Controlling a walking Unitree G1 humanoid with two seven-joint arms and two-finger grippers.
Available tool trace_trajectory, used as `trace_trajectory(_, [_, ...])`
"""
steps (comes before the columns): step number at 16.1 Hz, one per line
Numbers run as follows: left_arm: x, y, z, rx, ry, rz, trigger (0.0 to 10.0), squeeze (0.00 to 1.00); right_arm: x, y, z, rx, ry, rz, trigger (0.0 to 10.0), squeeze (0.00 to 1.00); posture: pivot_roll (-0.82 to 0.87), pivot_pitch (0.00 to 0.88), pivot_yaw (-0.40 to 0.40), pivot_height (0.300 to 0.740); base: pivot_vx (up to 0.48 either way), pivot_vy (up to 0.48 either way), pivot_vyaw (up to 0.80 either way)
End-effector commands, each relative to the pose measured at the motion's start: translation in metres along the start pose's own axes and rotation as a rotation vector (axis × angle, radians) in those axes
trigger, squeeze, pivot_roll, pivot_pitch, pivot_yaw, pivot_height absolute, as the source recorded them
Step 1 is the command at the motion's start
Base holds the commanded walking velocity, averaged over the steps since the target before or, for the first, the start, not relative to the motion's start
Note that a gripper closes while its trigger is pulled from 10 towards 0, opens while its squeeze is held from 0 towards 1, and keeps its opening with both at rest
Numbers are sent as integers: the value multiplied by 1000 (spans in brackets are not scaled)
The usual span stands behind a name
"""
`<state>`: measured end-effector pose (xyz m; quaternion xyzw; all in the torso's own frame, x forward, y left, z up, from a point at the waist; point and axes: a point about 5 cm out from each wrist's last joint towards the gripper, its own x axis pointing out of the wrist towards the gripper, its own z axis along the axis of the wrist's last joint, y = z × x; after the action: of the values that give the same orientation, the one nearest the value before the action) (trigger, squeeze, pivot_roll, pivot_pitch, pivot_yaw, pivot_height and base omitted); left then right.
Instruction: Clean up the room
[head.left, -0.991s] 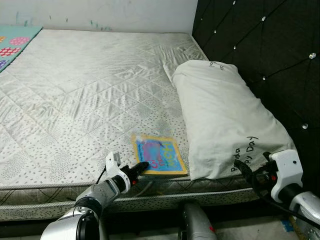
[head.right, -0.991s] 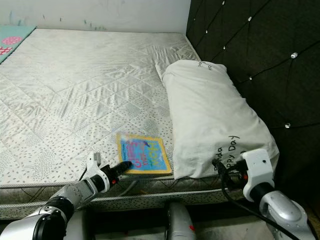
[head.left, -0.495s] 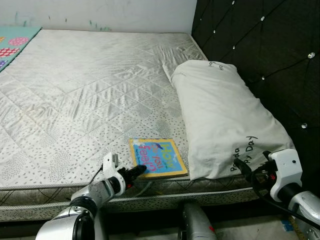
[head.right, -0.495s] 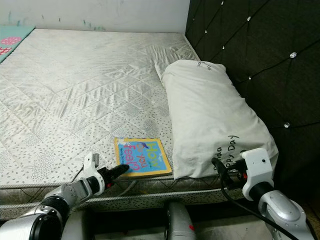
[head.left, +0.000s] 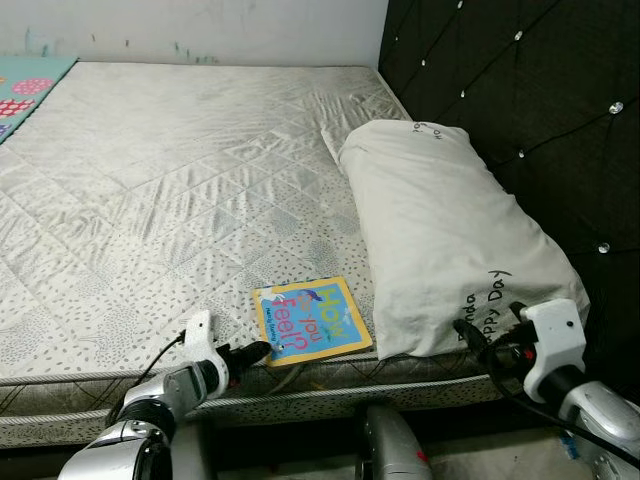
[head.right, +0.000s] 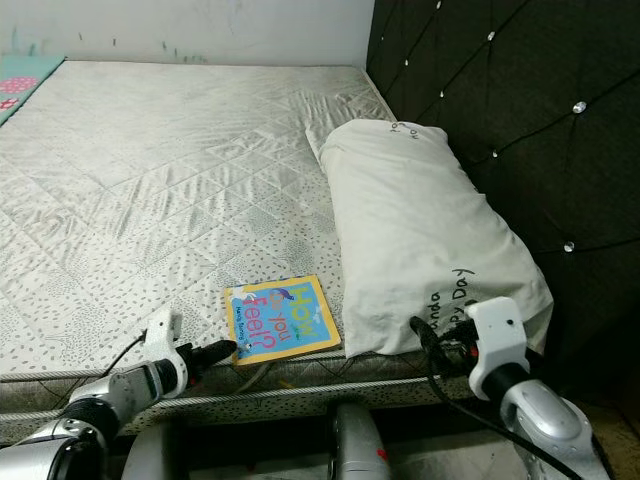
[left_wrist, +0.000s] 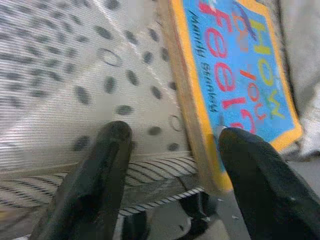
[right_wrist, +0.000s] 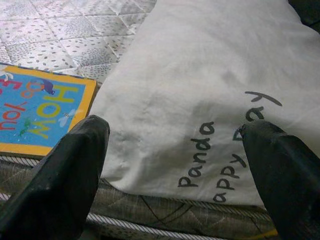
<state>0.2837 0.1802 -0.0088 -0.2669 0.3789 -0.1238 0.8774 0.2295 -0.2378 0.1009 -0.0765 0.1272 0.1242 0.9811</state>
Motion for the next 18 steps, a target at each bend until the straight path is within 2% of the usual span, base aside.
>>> trace_trajectory(1, [-1,2,1,15,-11,29,10000,1000,2,-1,-1,-4,-3,-7,10000,0,-296,0,-54,577,0,0,0])
trace_trajectory(3, [5,-10,1,33,-17,-14,10000,1000,4,0,-2,-1,-6,-9,10000,0,-284,0,-46,577,0,0,0])
trace_trajectory(4, [9,-18,2,91,-48,-2,10000,1000,5,2,-2,6,-13,-10,10000,0,-277,0,-42,577,0,0,0])
trace_trajectory(6, [12,-28,-2,131,-87,-4,10000,1000,8,4,-3,12,-18,-11,10000,0,-261,0,-37,577,0,0,0])
trace_trajectory(8, [11,-33,-12,206,-102,23,10000,1000,11,6,-4,19,-25,-10,10000,0,-248,0,-33,577,0,0,0])
trace_trajectory(9, [9,-49,-21,212,-124,-1,10000,1000,15,9,-4,25,-32,-7,10000,0,-235,0,-34,577,0,0,0])
trace_trajectory(10, [8,-53,-22,217,-128,-10,10000,1000,16,9,-4,27,-34,-6,10000,0,-230,0,-34,577,0,0,0])
trace_trajectory(11, [9,-69,-27,262,-135,-41,10000,1000,19,11,-5,32,-39,0,10000,0,-224,0,-34,577,0,0,0])
trace_trajectory(12, [9,-74,-28,280,-135,-51,10000,1000,20,12,-6,32,-40,1,10000,0,-222,0,-33,577,0,0,0])
trace_trajectory(13, [9,-86,-32,290,-121,-85,10000,1000,22,13,-6,33,-44,2,10000,0,-221,0,-30,577,0,0,0])
trace_trajectory(15, [9,-93,-41,297,-65,-128,10000,1000,24,12,-6,33,-46,-1,10000,0,-219,0,-27,577,0,0,0])
trace_trajectory(18, [12,-100,-49,373,11,-174,10000,1000,25,13,-7,36,-51,-6,10000,0,-221,0,-24,577,0,0,0])
